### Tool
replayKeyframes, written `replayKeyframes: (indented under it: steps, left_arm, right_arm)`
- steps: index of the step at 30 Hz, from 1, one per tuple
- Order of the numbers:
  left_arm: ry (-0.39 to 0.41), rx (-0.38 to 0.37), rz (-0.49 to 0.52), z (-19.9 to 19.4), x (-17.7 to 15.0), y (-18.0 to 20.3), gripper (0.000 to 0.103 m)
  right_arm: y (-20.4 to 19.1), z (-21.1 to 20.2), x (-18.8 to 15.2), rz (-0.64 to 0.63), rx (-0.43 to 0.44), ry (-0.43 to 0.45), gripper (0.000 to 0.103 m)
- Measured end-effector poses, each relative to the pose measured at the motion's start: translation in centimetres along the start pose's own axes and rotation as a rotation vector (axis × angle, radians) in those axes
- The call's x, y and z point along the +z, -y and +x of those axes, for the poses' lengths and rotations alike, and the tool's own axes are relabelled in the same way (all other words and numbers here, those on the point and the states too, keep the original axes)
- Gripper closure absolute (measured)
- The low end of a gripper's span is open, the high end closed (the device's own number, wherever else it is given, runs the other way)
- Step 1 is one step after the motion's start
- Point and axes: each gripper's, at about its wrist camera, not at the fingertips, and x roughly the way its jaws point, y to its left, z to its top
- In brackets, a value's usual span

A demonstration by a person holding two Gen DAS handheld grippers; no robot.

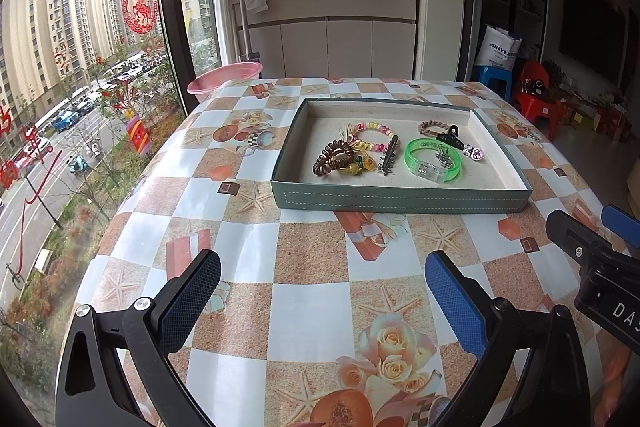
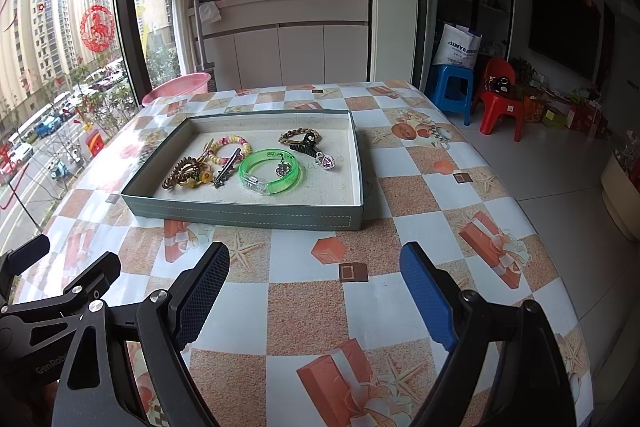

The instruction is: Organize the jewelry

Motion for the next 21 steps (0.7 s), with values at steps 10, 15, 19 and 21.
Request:
replayKeyframes:
  steps: [10, 15, 19, 21]
  left_arm:
    - [-0.001, 0.001, 0.001, -0.1, 0.07, 0.17, 0.0]
    - [0.0, 0.002, 0.003, -0.09, 0.08, 0.17, 0.0]
    - [-0.002, 0.002, 0.003, -0.07, 0.06, 0.21, 0.0]
    - [-0.001, 0.002, 0.002, -0.08, 0.06, 0.21, 0.0]
  right_arm:
    - [0.03, -0.03, -0.06, 0.0, 0.001, -0.001, 0.014]
    - [0.03, -0.02, -0.05, -0.002, 0.0, 0.0, 0.014]
    - [0.03, -0.04, -0.08, 0.0, -0.001, 0.0, 0.014]
    - [0.03, -0.03, -0.07, 0.0, 0.0, 0.0, 0.014]
